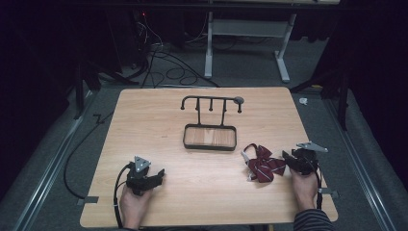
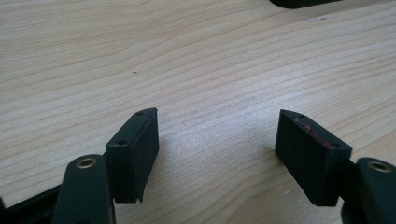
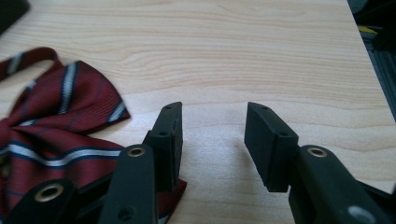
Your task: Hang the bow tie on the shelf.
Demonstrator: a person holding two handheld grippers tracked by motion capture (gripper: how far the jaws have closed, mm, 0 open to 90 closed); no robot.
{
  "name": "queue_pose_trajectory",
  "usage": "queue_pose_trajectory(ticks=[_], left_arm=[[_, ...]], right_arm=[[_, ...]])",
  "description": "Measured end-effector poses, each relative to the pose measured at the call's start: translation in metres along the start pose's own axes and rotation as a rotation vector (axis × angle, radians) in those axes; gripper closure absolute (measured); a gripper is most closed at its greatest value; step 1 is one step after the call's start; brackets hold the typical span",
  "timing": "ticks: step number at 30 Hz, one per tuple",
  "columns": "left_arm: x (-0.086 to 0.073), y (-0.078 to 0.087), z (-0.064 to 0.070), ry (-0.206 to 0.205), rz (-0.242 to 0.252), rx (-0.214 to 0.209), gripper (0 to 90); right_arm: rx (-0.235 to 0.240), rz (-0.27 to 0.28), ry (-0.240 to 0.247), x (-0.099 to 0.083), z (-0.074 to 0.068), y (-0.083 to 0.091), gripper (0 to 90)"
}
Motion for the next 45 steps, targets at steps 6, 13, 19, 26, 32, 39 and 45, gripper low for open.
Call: queue_pose_trajectory(ticks=[6,13,19,26,32,39,45], left_arm=[[0.0,0.0,0.0,0.002,0.0,-0.002,30.8],[0.0,0.0,0.0,0.002,-0.001,-0.003,30.8],[0.0,0.0,0.0,0.003,-0.001,-0.003,30.9],[0.0,0.0,0.0,0.004,0.0,-0.003,30.8],[0.0,0.0,0.0,0.002,0.001,-0.003,30.8],[0.0,0.0,0.0,0.002,0.001,-0.003,30.8],[0.0,0.0,0.0,0.002,0.001,-0.004,30.8]], right_arm=[[0.041,0.008,0.011,0.002,-0.009,0.004,60.6],[0.095,0.014,0.046,0.008,-0.027,0.003,63.1],[0.152,0.036,0.086,0.02,-0.046,0.003,66.3],[0.2,0.026,0.118,0.028,-0.064,-0.001,67.3],[0.226,0.018,0.129,0.032,-0.073,-0.006,67.3],[0.25,0.001,0.145,0.036,-0.082,-0.013,67.2],[0.262,-0.024,0.16,0.038,-0.09,-0.023,67.0]])
Point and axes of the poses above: each handheld gripper's, and its own axes: y roughly backward along the jaws, x roughly out of its top, z roughly to its right, the point moved 10 cm from there along -y, roughly forward along the jaws, and after that the axes turned 15 degrees about x, right-handed, at the moved point
